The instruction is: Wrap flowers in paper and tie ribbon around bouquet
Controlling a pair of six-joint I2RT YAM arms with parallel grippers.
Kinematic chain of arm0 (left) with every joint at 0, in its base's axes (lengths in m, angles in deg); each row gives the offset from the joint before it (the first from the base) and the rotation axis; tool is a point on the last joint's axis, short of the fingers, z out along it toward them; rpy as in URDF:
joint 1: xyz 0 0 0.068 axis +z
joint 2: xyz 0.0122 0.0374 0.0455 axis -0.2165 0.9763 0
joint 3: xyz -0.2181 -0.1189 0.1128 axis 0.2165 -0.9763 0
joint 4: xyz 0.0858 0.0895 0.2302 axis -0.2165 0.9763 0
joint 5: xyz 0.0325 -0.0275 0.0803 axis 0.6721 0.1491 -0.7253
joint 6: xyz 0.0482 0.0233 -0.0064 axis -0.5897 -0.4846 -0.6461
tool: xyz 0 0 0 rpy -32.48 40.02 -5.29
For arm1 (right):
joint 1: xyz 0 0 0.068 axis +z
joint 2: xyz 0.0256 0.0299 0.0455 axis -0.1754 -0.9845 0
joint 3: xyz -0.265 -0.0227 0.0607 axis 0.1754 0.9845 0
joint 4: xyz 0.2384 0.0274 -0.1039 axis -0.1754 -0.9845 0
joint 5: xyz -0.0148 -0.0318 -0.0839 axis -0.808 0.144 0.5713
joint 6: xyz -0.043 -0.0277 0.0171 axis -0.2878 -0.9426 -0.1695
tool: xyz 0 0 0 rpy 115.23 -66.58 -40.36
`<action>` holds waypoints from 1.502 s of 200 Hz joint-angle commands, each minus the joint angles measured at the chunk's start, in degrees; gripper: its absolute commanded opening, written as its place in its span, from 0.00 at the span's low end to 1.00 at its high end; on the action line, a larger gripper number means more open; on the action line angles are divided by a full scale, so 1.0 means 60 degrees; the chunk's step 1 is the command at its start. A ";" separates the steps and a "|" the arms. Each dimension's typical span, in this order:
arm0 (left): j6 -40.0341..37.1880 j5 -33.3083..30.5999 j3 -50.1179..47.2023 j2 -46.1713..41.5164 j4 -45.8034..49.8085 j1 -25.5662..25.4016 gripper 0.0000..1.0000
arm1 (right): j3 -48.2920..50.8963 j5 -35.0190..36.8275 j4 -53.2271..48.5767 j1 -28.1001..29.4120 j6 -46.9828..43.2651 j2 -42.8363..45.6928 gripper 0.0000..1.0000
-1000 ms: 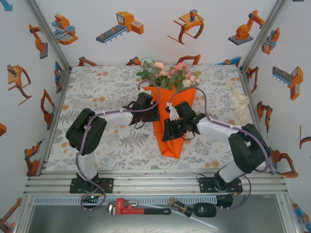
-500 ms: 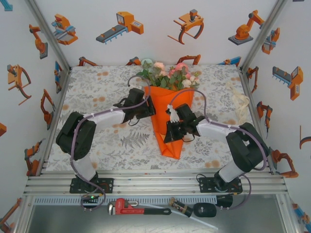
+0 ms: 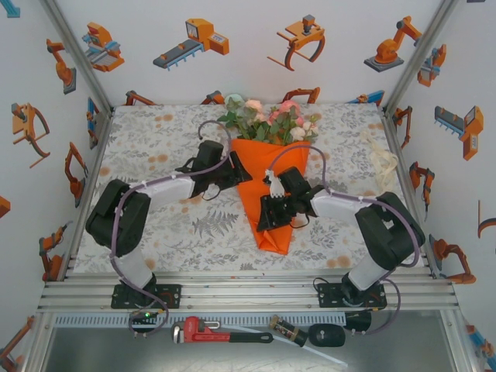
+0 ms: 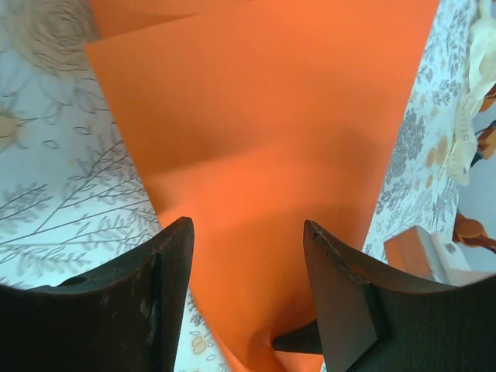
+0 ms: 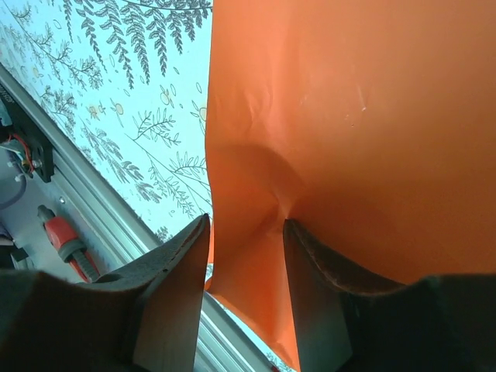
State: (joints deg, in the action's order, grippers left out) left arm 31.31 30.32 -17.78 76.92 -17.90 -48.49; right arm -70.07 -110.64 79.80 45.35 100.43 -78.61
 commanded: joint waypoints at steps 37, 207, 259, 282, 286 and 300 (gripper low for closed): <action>-0.0096 0.0325 0.0703 0.1278 -0.0459 -0.0087 0.51 | 0.0380 -0.0074 0.0493 -0.0049 0.0739 0.1763 0.52; -0.4020 0.0948 -0.0047 -0.1985 0.1197 -0.2636 0.59 | 0.0146 0.4143 0.2027 -0.2283 0.1276 0.0706 0.47; -0.3761 -0.0143 0.0585 -0.0896 0.1662 -0.3289 0.59 | -0.0421 0.1924 0.3141 -0.2314 0.1531 -0.0269 0.45; -0.3481 -0.1818 0.0891 -0.0540 0.2646 -0.3264 0.60 | -0.0241 0.1966 0.2992 -0.2314 0.1486 0.0003 0.44; -0.3406 -0.1977 0.0886 -0.0482 0.2674 -0.3249 0.61 | -0.0186 0.2068 0.2950 -0.2315 0.1445 0.0092 0.45; -0.3259 -0.1994 0.0936 -0.0246 0.2587 -0.3147 0.64 | -0.0059 0.2218 0.2938 -0.2316 0.1361 0.0258 0.45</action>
State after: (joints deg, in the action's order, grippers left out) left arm 10.26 24.87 -14.48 74.08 -5.81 -68.12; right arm -71.38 -96.61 95.60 31.55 109.18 -79.44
